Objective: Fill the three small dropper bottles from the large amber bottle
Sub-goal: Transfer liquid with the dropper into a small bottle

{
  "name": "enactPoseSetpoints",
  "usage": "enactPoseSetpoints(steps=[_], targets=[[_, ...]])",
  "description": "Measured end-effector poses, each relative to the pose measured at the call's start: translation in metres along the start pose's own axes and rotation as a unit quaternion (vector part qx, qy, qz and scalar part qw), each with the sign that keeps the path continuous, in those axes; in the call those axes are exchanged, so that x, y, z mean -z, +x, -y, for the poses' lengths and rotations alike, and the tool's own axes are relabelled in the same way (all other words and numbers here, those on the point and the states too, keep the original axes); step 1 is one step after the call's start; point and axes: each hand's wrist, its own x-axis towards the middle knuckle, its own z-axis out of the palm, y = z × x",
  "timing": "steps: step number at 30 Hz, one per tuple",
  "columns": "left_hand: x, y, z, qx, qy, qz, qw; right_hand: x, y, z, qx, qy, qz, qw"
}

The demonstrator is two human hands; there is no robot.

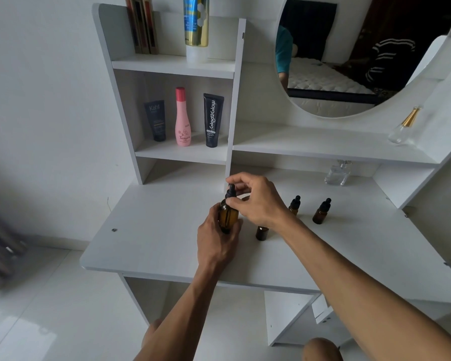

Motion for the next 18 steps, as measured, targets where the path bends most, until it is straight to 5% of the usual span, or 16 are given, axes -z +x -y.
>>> enactPoseSetpoints(steps=[10, 18], targets=[[0.0, 0.001, 0.002, -0.009, 0.001, -0.003, 1.0, 0.007, 0.004, 0.007, 0.024, -0.017, 0.023, 0.999], [0.001, 0.0, -0.002, -0.001, -0.005, -0.003, 1.0, 0.018, 0.009, 0.019, 0.024, 0.104, -0.008, 0.994]])
